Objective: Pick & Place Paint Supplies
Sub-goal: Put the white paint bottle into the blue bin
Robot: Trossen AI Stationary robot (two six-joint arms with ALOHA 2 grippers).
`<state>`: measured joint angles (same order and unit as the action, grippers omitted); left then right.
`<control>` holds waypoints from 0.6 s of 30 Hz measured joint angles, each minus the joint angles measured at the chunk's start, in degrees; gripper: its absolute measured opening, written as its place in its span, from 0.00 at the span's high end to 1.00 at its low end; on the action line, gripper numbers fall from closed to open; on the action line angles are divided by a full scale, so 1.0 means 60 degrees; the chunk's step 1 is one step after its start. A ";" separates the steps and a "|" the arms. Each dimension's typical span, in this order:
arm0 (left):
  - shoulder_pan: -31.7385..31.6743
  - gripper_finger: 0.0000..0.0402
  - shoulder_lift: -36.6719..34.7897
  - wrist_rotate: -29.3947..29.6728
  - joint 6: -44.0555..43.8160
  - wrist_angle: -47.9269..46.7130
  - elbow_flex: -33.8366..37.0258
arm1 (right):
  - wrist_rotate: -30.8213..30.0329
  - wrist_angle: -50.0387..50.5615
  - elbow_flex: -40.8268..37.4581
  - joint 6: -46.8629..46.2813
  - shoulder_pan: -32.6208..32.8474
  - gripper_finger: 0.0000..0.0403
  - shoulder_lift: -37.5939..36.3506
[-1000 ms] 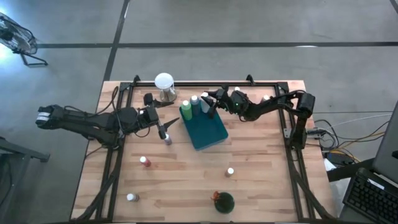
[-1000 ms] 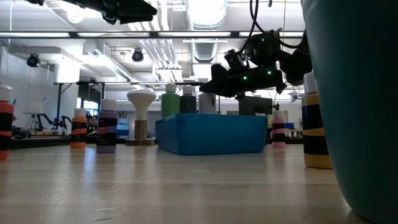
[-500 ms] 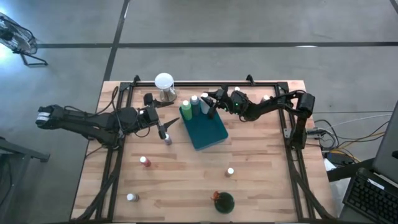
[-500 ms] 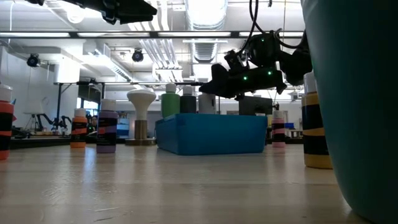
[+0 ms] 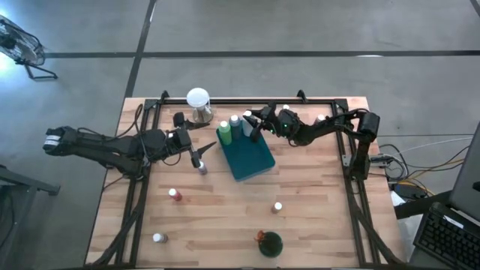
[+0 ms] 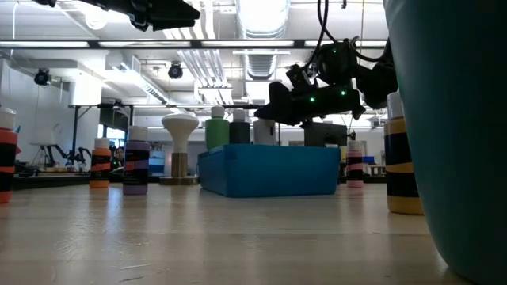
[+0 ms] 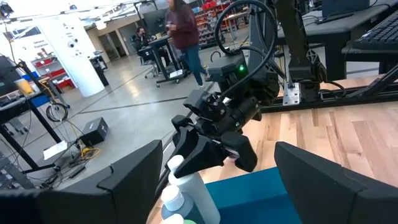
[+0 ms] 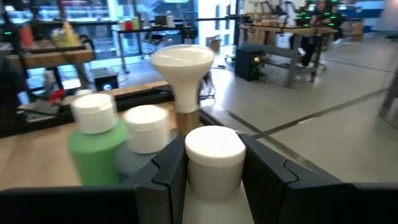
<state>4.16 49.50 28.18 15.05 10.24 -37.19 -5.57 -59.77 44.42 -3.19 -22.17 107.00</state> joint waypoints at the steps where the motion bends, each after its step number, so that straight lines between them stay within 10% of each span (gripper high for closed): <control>1: 0.0000 0.22 0.0000 0.0000 0.0000 0.0000 -0.0001 | 0.0099 0.0030 0.0000 0.0008 0.0010 0.71 0.0000; 18: -0.0004 0.22 0.0000 0.0000 0.0066 0.0044 0.0000 | 0.0169 0.0423 0.0091 0.0054 -0.0026 0.71 0.0004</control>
<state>4.14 49.50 28.18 15.44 10.50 -37.19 -4.55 -57.23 44.97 -2.87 -22.32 107.02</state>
